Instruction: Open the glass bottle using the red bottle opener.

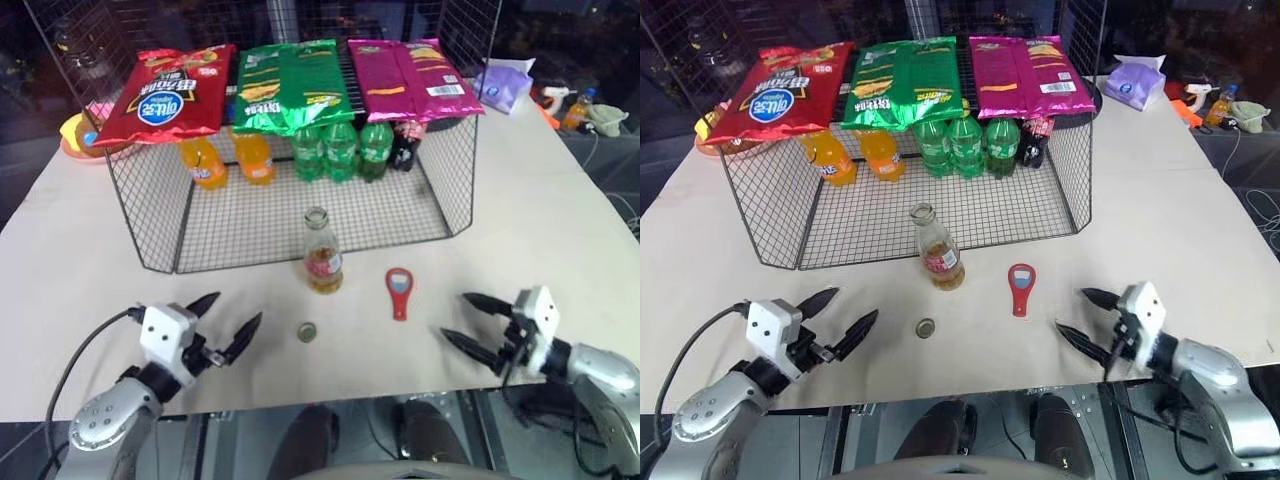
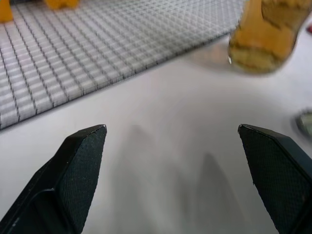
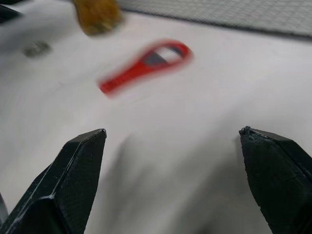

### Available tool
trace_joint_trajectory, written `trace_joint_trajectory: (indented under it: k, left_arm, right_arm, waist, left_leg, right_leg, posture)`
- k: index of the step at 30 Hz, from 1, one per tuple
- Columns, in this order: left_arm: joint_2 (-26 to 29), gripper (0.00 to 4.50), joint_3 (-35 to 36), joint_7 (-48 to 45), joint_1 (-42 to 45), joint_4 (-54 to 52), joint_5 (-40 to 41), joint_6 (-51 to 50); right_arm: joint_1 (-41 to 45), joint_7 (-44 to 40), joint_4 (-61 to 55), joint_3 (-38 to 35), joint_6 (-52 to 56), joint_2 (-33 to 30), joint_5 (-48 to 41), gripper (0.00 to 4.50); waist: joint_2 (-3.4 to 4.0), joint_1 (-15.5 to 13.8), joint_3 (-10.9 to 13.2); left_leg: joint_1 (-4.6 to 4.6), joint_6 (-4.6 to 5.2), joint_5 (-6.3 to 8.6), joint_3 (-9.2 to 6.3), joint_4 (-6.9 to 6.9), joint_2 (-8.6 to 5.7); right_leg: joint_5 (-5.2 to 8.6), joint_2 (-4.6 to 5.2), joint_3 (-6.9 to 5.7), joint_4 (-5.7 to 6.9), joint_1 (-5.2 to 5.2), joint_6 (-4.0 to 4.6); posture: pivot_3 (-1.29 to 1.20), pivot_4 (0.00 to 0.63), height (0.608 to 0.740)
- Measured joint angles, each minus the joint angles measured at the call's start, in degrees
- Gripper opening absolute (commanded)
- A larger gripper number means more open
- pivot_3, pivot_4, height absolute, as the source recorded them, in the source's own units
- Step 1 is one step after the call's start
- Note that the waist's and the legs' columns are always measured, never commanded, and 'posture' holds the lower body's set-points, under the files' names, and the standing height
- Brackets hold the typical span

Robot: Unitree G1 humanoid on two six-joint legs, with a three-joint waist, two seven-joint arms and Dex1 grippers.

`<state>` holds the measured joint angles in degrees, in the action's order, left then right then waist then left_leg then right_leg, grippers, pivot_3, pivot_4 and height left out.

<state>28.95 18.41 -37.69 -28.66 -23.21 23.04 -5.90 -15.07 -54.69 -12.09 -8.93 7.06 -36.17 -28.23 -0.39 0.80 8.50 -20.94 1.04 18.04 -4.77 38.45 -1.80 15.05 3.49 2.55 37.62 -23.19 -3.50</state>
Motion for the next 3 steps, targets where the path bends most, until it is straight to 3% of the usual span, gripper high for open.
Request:
trace_joint_trajectory:
  k: [3]
  left_arm:
    - [0.07, 4.50, 0.90, -0.96, -0.99, -0.12, -0.34, 0.97]
  right_arm:
    - [0.26, -1.95, 2.29, -1.53, -3.07, -0.75, 0.25, 4.42]
  waist:
    - [-0.04, -0.08, 0.04]
  left_leg:
    - [0.26, 0.01, 0.01, -0.07, -0.01, 0.04]
  right_leg:
    - [0.01, -0.01, -0.11, 0.00, 0.29, 0.01]
  posture:
    - [0.00, 0.150, 0.740]
